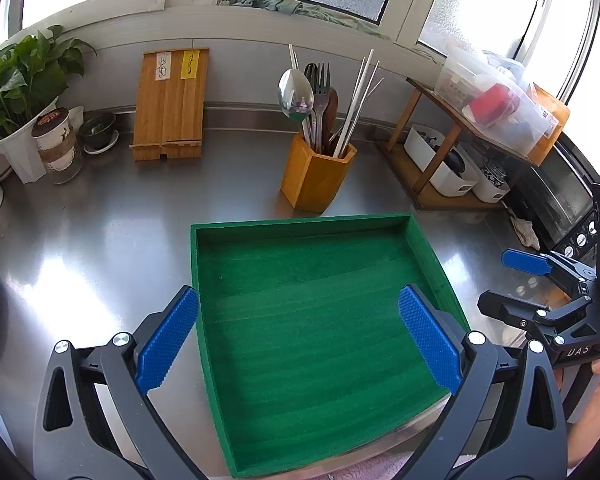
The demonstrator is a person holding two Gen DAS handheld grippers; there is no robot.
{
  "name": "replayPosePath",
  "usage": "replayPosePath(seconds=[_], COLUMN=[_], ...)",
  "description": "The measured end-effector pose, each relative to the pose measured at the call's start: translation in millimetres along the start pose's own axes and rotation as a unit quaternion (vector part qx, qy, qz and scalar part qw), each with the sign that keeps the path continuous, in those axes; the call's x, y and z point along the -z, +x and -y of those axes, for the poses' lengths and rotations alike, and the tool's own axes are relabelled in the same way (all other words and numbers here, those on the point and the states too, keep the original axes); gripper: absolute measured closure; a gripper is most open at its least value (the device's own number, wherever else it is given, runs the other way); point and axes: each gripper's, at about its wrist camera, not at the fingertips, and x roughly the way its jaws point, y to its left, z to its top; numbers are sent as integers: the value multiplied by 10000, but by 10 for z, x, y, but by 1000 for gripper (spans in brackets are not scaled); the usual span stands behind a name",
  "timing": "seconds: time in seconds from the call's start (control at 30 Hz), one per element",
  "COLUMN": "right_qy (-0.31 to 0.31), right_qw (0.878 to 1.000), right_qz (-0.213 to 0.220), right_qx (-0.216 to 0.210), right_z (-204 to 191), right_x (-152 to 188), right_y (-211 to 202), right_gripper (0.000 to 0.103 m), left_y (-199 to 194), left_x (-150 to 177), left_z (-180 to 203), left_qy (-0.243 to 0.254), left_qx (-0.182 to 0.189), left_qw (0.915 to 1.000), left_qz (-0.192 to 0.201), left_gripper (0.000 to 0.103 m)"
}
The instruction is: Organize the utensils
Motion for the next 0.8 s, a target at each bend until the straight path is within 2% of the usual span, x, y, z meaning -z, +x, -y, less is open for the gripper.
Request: replayPosePath(seconds=[0.8], right_qy=[54], right_qw=[10000], right_qz=[-17], right_qx=[-22], right_z=[48], right_x=[4], right_y=[22], right_gripper=[4], left_y=[-4], left_x=[-26], left_z=[9], left_qy=[15], left_qx=[-99], left_qw=[9999], left_qz=[49], left_gripper=[8])
